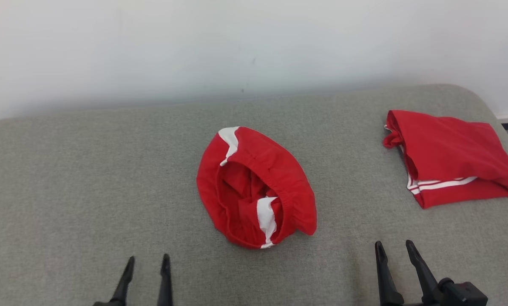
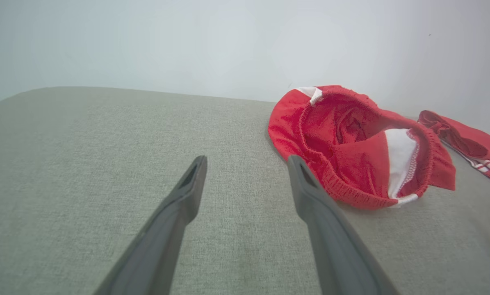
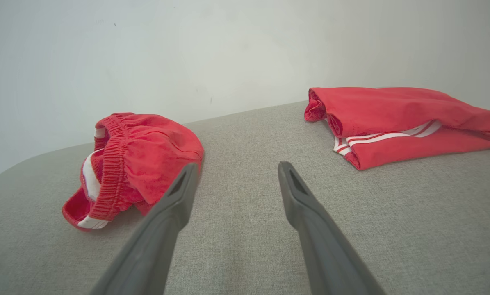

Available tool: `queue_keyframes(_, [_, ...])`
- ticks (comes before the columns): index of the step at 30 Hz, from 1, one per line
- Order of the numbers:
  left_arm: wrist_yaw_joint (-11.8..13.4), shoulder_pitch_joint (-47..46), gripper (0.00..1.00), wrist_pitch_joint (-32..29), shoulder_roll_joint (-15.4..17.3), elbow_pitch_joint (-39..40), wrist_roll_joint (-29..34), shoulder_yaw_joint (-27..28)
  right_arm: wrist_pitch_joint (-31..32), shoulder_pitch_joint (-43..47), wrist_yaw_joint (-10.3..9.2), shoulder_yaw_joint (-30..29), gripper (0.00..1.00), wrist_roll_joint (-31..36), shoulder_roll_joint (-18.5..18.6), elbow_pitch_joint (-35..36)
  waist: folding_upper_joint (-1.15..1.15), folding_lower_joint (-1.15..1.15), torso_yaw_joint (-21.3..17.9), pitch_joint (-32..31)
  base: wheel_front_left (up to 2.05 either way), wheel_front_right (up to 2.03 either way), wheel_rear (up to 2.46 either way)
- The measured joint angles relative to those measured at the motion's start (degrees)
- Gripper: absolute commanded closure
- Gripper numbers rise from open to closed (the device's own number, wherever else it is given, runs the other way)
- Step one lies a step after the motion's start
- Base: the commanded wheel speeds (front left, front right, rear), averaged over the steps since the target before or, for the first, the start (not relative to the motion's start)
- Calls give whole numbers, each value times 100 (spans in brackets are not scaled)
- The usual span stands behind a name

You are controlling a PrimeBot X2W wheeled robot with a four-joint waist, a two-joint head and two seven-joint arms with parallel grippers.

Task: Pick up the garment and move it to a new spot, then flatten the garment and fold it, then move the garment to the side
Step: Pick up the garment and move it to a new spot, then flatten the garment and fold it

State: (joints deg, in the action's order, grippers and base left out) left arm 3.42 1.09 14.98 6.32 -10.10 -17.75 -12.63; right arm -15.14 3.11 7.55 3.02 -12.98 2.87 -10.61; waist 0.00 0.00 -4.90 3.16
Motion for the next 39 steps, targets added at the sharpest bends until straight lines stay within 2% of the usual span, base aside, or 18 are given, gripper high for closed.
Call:
queue_keyframes(9, [-312,324,0,1,-145,442,492,1106,0,48,0,-29,0,7,0,-3,0,0,239,-167,0,0,0])
queue_keyframes(14, [-570,506,0,4,-231,491,793,1410,1,61,1,-37,0,8,0,11,0,0,251,-228,0,0,0])
queue_keyframes(18, [-679,591,0,4,-279,512,911,1622,1,112,0,-109,0,18,1,44,0,0,225,-257,0,0,0])
queue_keyframes(27, [-738,715,0,4,-330,619,1081,1858,1,231,0,-209,0,25,1,75,0,0,213,-283,0,0,0])
queue_keyframes(39, [-786,828,0,4,-339,705,1103,1753,1,265,0,-218,0,12,0,66,0,0,191,-254,0,0,0])
